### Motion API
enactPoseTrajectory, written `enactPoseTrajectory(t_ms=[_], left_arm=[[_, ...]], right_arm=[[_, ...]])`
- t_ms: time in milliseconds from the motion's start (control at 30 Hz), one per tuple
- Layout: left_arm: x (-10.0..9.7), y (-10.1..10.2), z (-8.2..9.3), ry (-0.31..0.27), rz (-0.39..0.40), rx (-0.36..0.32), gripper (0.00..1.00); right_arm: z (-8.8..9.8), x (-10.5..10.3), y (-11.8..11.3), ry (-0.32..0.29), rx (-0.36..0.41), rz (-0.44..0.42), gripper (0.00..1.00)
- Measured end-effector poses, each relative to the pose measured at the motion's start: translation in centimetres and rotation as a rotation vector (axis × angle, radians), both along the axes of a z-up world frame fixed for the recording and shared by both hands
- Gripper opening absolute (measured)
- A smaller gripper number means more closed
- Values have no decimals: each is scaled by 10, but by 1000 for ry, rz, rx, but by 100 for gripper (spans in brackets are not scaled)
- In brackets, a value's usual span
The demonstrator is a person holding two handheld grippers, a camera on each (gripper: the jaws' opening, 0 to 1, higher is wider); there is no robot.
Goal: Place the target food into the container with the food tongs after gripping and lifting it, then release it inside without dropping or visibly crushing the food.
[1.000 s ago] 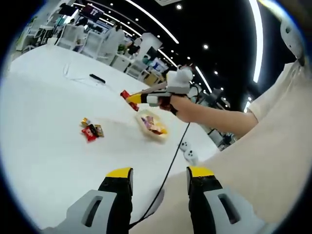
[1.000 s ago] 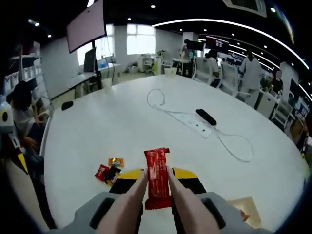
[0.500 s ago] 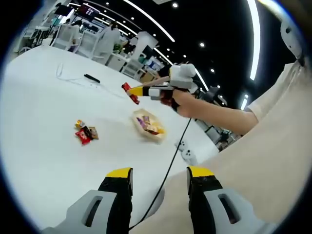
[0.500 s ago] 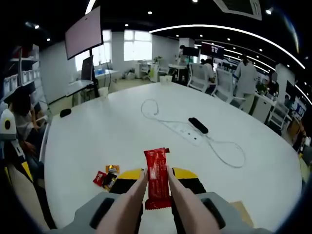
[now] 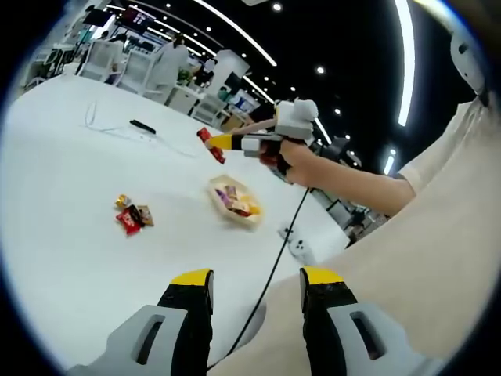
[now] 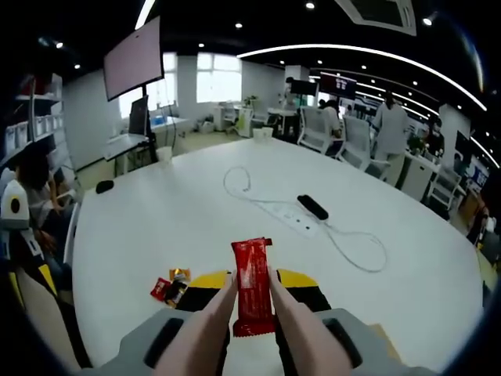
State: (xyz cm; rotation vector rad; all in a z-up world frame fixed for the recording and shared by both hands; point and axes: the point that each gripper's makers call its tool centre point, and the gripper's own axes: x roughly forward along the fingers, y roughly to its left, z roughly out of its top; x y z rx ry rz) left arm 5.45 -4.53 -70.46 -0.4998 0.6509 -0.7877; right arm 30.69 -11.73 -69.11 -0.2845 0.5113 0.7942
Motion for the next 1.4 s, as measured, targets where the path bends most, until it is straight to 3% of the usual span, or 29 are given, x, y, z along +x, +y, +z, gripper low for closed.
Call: enactPoseTrajectory(t_ms=[633, 1400], left_arm=[[1, -10, -1, -4, -44, 4, 43], [11, -31, -1, -8, -118, -3, 44]], right_arm=[[9, 15, -35, -25, 17, -74, 20], [11, 19, -93, -25, 43, -205, 21]])
